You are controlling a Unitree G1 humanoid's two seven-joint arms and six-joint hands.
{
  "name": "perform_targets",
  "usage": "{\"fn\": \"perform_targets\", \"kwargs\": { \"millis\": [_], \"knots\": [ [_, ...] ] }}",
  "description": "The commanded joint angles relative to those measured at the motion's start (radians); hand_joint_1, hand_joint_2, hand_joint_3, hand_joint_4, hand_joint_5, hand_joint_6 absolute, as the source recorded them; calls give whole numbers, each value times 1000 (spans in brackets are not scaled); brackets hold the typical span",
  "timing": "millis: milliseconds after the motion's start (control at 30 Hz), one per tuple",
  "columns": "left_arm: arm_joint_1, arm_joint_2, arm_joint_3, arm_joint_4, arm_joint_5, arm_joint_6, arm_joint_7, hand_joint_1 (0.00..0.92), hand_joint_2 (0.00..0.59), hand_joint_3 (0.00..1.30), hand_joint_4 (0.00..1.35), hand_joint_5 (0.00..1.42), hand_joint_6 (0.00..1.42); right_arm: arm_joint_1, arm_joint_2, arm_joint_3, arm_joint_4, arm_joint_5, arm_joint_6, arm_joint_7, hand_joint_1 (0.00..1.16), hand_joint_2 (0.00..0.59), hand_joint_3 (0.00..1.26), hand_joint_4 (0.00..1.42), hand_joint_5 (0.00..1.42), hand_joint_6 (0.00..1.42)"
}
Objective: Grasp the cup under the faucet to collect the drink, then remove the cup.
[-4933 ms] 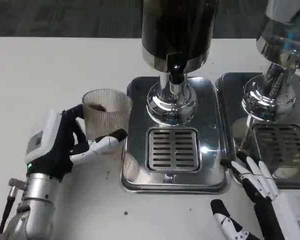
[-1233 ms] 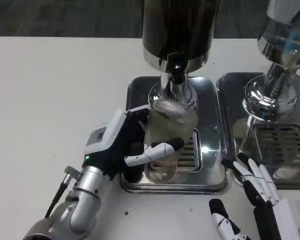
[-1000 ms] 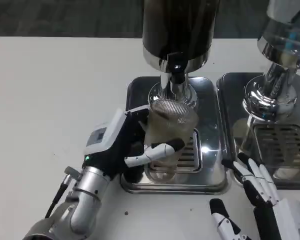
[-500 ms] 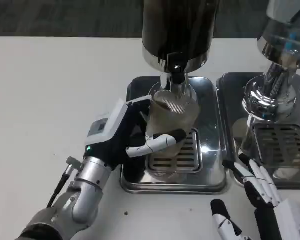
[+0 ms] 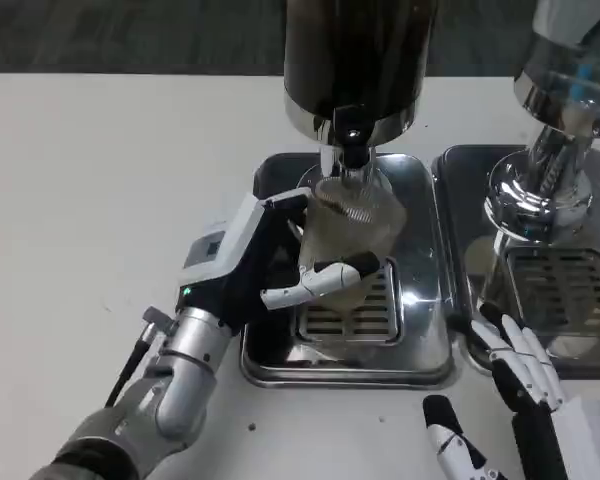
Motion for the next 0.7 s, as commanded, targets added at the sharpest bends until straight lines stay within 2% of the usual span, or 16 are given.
{"fn": "perform_targets", "kwargs": {
  "millis": [33, 433, 700],
  "knots": [
    [-36, -10, -9, 8, 1, 5, 7, 206, 190, 526, 647, 833, 634, 17, 6, -1, -11, -14, 6, -14, 213, 385, 209, 74, 61, 265],
    [-32, -10, -27, 20, 3, 21, -8, 195, 194, 524, 628, 802, 591, 17, 6, -2, -8, -10, -1, -4, 205, 388, 209, 74, 72, 265],
    [-14, 6, -30, 13, 1, 14, -13, 191, 195, 518, 614, 775, 570, 15, 10, 7, -3, -8, -4, -4, 196, 390, 209, 74, 73, 268]
  ]
}}
